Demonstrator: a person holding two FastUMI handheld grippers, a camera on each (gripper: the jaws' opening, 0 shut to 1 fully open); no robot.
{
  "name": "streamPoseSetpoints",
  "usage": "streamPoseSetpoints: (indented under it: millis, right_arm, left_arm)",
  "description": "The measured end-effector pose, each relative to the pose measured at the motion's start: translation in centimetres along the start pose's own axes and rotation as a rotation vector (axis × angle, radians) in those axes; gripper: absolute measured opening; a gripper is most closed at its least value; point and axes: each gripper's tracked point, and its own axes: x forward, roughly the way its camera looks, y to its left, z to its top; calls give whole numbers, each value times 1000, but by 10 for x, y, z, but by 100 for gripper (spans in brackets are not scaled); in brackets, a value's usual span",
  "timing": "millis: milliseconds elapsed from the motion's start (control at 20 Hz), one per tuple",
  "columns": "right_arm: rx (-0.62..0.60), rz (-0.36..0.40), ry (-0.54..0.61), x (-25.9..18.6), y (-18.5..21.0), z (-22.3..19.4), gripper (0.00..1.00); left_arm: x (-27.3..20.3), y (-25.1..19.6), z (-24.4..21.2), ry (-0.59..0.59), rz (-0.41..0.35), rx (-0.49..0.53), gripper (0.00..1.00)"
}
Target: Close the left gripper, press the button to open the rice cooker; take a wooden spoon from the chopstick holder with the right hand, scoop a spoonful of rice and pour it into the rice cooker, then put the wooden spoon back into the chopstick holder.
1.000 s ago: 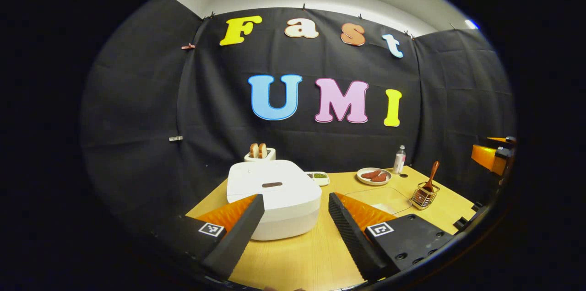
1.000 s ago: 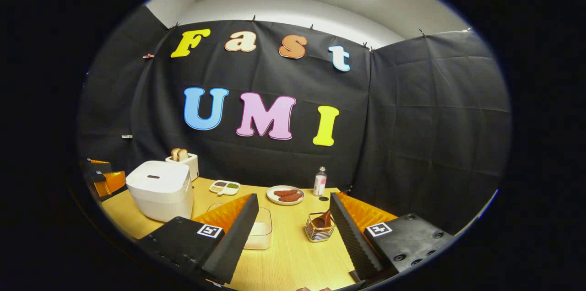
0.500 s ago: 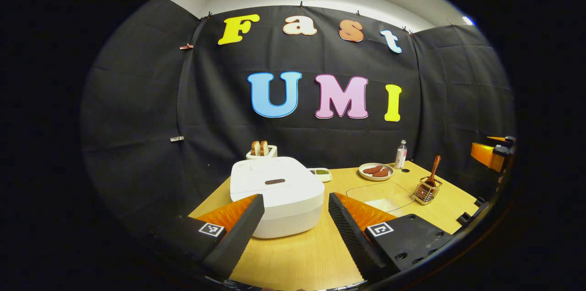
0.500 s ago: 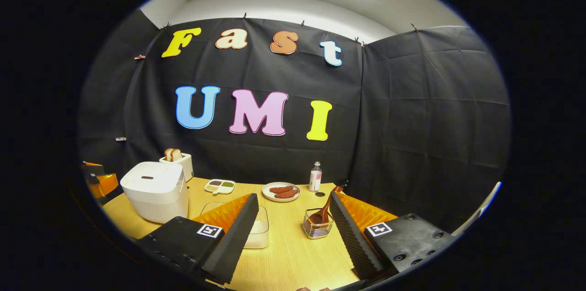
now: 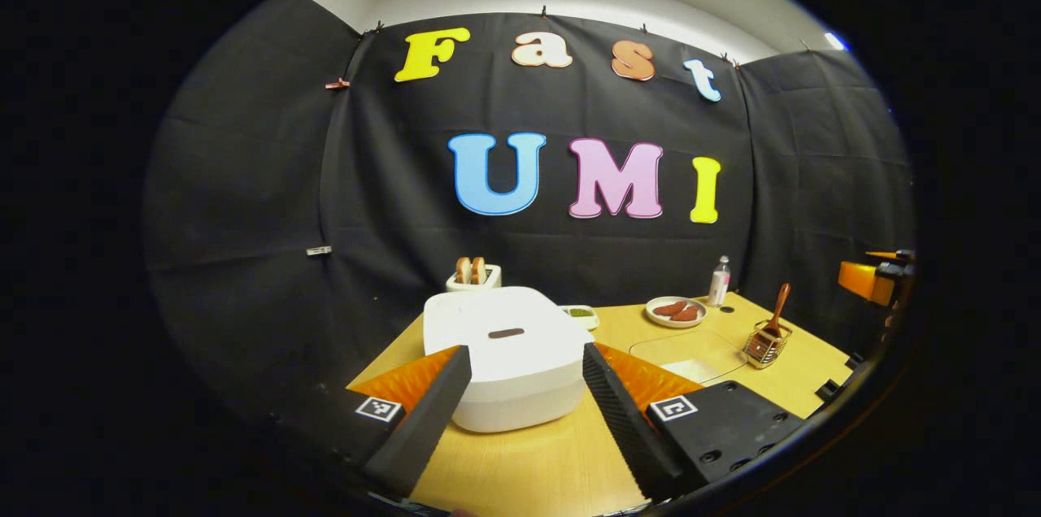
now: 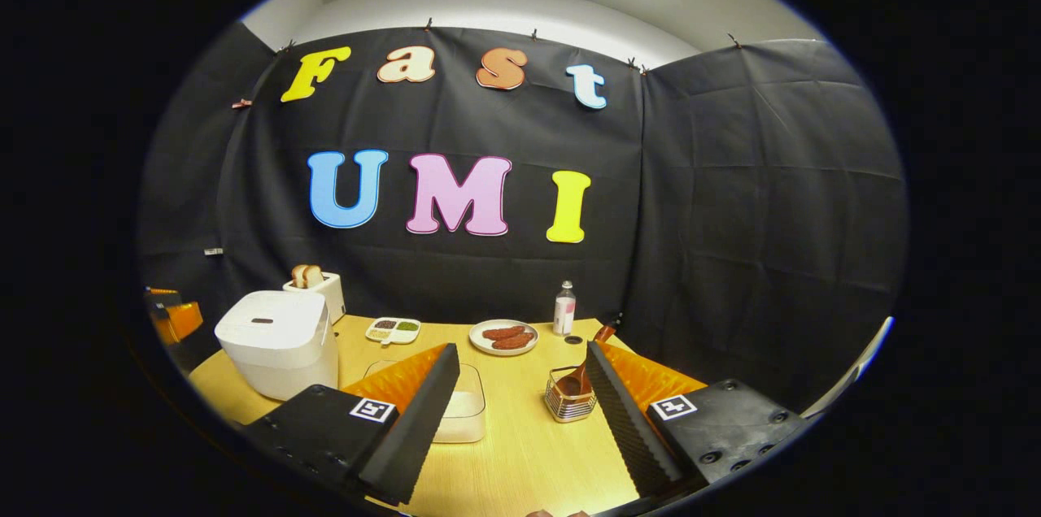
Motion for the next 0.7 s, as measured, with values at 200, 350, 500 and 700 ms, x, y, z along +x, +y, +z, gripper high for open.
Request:
streamPoseSetpoints:
  millis: [200,350,500,700]
  right_arm:
    - [9,-38,3,-2,-8,0,98]
    - [-9,-68,17,-6,-19,-5,98]
    - [-18,-95,36,-9,-30,-9,98]
    - [-16,-128,54,-12,-41,-12,98]
  left_arm:
    - [35,7,15,15,-54,7,71]
    - [67,14,21,46,-66,-10,54]
    - [99,24,28,62,-47,-1,27]
    - [142,31,19,140,-39,-4,7]
